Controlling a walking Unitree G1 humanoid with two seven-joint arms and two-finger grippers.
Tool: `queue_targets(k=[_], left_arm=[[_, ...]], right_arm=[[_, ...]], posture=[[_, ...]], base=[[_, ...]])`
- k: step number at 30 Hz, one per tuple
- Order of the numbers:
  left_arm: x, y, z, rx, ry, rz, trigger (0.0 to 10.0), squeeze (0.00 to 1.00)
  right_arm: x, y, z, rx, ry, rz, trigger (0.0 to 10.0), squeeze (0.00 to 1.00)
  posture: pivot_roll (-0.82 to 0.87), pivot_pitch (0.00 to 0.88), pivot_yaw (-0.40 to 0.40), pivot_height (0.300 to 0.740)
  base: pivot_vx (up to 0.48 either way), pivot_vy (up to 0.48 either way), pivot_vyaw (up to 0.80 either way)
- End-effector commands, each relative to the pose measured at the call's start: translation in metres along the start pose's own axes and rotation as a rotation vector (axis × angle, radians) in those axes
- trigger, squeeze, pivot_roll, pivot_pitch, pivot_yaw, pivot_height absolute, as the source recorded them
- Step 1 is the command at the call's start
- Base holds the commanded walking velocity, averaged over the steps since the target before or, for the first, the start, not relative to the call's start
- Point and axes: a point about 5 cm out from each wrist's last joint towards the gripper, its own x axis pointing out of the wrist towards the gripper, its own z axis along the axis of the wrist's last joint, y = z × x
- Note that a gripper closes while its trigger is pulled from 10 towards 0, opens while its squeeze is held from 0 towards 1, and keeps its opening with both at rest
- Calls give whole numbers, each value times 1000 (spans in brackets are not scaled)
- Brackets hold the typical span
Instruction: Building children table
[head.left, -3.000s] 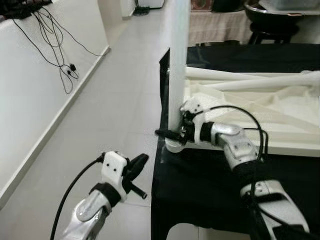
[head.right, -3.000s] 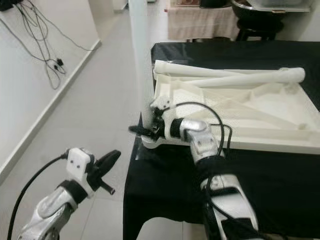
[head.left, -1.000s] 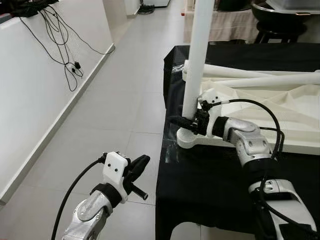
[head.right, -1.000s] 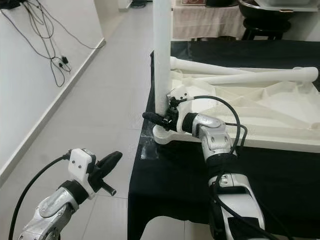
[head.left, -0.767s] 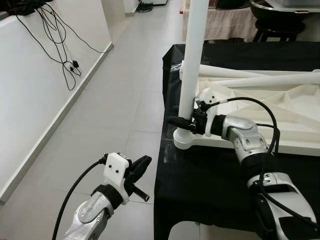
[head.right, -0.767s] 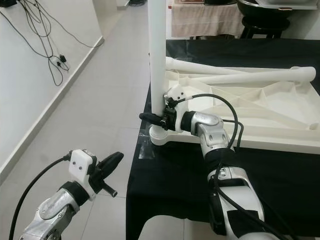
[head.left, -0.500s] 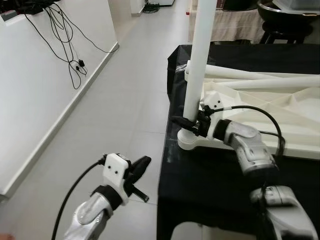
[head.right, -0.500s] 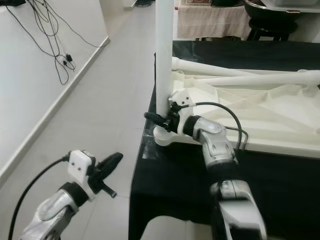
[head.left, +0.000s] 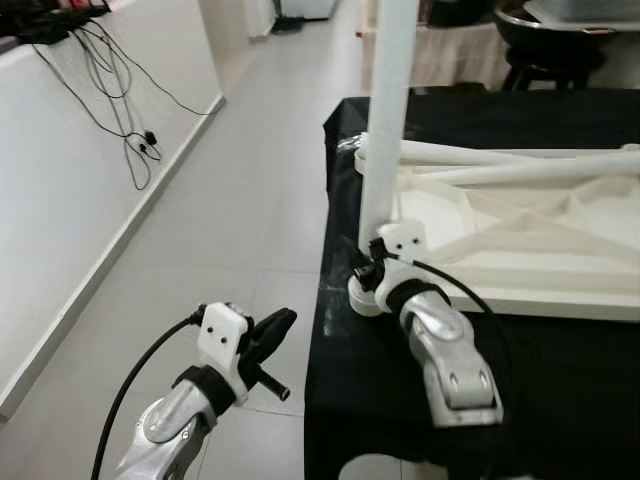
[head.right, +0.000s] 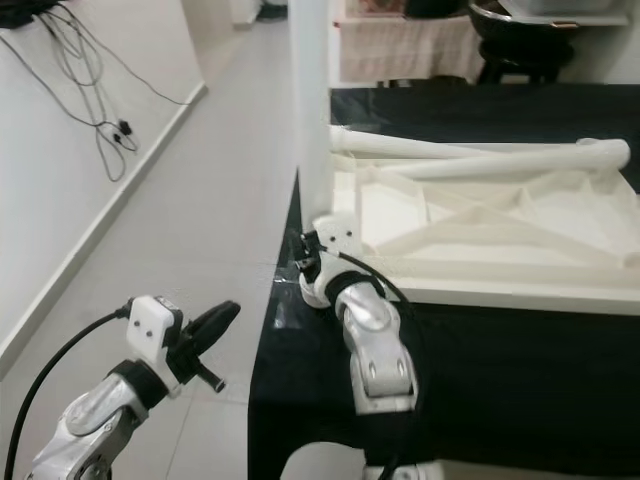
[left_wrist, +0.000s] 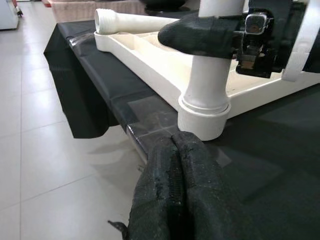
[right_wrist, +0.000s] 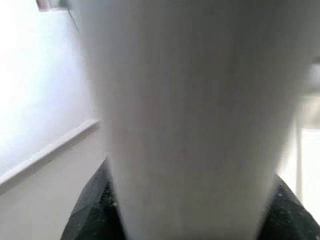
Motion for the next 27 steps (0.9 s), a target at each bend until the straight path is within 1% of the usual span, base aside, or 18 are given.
queue_targets(k=[1,2,4,6,7,8,9,10,12,13,15,18,20,21,22,23,25,27], left_arm=[[-4,2,-8,-12,31,22,10000,0],[-3,2,-7,-12,30,22,10000,0],[-3,2,-7,-12,31,19,10000,0],[-3,2,-7,-12,31,19,10000,0],[-2,2,-8,-13,31,16,10000,0],[-2,1,-8,-14,31,13,10000,0],[-2,1,-8,-14,31,13,10000,0],[-1,1,-8,-14,31,12,10000,0],[-1,0,-8,-14,29,12,10000,0],[-1,0,-8,-14,29,12,10000,0],[-1,-1,-7,-11,28,15,10000,0],[-1,-1,-7,-10,28,16,10000,0],[-2,-2,-7,-9,27,18,10000,0],[-2,-2,-7,-9,27,18,10000,0],[-2,-2,-7,-8,27,18,10000,0],[-2,-2,-7,-8,27,18,10000,0],[-2,-2,-7,-9,27,18,10000,0],[-2,-3,-6,-10,26,17,10000,0]], right_arm=[[-2,-1,-19,39,97,3,10000,745],[3,-5,-13,31,78,63,10000,1000],[14,-14,10,7,9,253,10000,1000],[14,-14,10,7,9,253,10000,1000],[17,-19,20,-31,-14,342,10000,1000],[17,-20,27,-67,-22,433,10000,890],[17,-20,27,-67,-22,433,10000,890],[18,-22,33,-80,-16,547,10000,0],[20,-24,40,-101,-13,683,10000,0],[20,-24,40,-101,-13,683,10000,0],[28,-26,44,-101,-14,726,10000,0],[31,-26,45,-93,-12,738,10000,0],[34,-24,43,-69,7,818,10000,0],[34,-24,43,-69,7,818,10000,0],[34,-22,42,-56,15,854,2784,0],[35,-22,41,-45,17,883,275,0],[35,-23,40,-33,19,893,0,0],[35,-28,38,-29,20,889,0,0]], posture=[[-3,142,77,740],[-1,141,80,740],[-3,137,82,740],[-3,137,82,740],[-3,137,82,740],[0,136,79,740],[0,136,79,740],[2,136,76,740],[11,134,72,740],[11,134,72,740],[24,136,68,740],[26,137,67,740],[28,139,67,740],[28,139,67,740],[29,140,67,740],[29,140,67,740],[29,140,67,740],[25,145,69,740]], base=[[0,0,0],[0,0,0],[0,0,0],[0,0,0],[0,0,0],[0,0,0],[0,0,0],[0,0,0],[0,0,0],[0,0,0],[0,0,0],[0,0,0],[0,0,0],[0,0,0],[0,0,0],[0,0,0],[0,0,0],[0,0,0]])
